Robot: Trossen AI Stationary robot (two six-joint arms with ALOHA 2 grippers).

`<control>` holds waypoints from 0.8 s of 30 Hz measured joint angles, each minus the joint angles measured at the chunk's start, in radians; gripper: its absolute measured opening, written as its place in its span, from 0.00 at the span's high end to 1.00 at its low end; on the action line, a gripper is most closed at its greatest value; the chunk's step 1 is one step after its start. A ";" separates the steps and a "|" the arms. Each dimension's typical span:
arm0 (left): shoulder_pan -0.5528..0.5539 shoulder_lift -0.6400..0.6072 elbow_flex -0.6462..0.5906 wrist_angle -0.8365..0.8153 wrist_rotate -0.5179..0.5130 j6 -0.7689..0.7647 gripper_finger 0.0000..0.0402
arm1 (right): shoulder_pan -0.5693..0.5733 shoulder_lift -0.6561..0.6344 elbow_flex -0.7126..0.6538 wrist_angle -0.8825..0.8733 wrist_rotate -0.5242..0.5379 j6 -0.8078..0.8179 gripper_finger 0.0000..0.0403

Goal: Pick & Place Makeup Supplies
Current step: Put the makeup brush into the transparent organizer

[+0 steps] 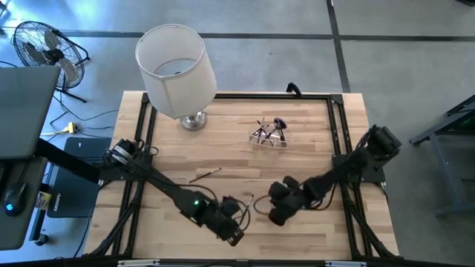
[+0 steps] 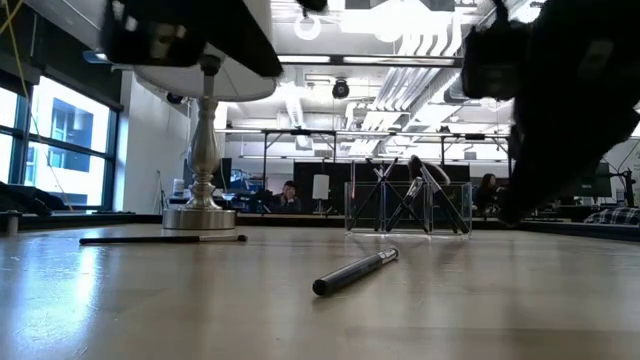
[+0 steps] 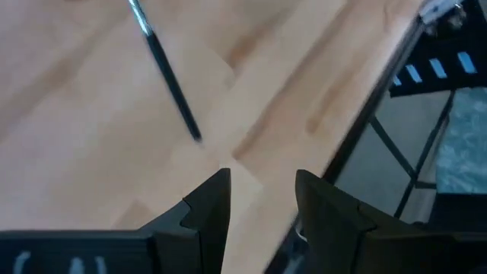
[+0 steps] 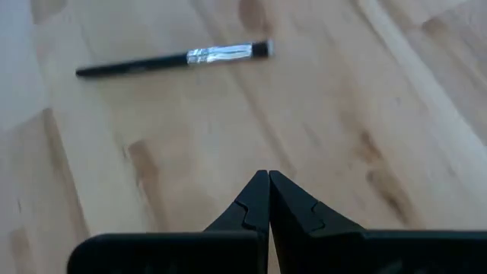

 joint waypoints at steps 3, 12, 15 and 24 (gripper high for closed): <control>-0.031 0.000 0.000 0.002 -0.003 -0.030 0.63 | 0.061 0.020 0.040 -0.060 0.056 0.070 1.00; -0.090 0.000 0.000 0.003 -0.100 -0.081 0.63 | 0.137 0.022 -0.005 -0.044 0.092 0.216 1.00; -0.087 0.000 0.000 0.006 -0.109 -0.096 0.63 | 0.118 0.022 -0.007 0.014 0.079 0.130 1.00; -0.060 -0.001 0.000 0.027 -0.157 -0.107 0.63 | 0.007 0.025 -0.007 0.224 0.170 -0.251 1.00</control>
